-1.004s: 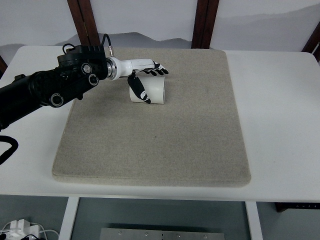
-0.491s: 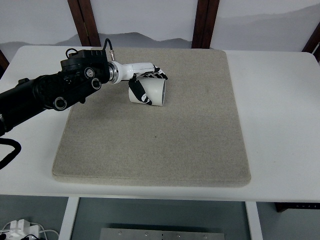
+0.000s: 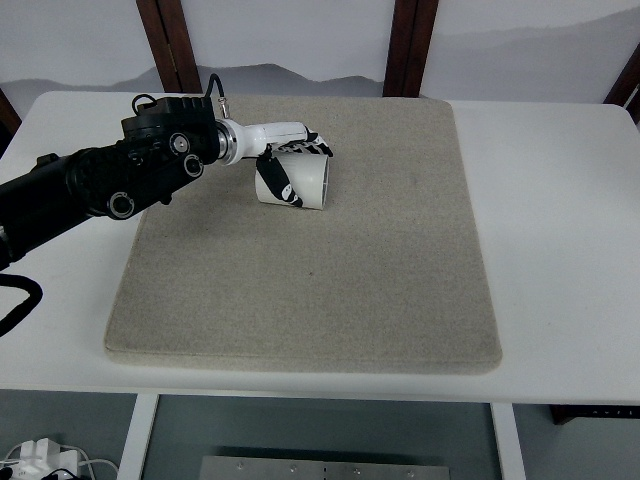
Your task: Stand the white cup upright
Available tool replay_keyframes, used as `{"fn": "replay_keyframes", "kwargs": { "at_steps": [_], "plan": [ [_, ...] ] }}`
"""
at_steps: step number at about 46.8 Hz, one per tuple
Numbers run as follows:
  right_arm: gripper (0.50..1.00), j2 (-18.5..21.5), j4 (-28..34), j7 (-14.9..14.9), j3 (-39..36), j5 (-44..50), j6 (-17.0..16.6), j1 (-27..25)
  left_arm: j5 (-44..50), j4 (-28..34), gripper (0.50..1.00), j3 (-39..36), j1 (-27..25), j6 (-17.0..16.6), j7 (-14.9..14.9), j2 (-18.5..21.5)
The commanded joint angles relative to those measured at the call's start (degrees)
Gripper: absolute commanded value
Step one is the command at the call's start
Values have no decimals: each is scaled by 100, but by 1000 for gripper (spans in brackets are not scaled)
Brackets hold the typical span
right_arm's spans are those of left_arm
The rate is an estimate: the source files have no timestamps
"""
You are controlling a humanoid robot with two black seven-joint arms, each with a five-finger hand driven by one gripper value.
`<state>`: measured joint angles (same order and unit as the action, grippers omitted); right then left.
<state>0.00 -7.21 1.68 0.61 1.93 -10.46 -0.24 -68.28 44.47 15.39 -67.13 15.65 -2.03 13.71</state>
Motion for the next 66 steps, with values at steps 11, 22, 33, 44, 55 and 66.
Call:
{"fn": "replay_keyframes", "kwargs": {
  "at_steps": [11, 22, 33, 44, 55, 66],
  "plan": [
    [952, 0, 0, -1, -8, 0, 0, -2, 148, 18, 623, 175, -20, -1, 54, 9],
    [952, 0, 0, -1, -8, 0, 0, -2, 1290, 36, 626, 413, -2, 43, 141, 106],
    [952, 0, 0, -1, 1, 0, 0, -2, 2450, 18, 632, 738, 68, 149, 405, 334],
    [952, 0, 0, -1, -8, 0, 0, -2, 3163, -280, 632, 773, 77, 711, 1231, 545],
    [952, 0, 0, -1, 1, 0, 0, -2, 3470, -1018, 638, 791, 156, 1396, 2118, 545],
    [952, 0, 0, -1, 1, 0, 0, -2, 3804, -1379, 647, 791, 455, 1555, 2778, 519]
  ]
}}
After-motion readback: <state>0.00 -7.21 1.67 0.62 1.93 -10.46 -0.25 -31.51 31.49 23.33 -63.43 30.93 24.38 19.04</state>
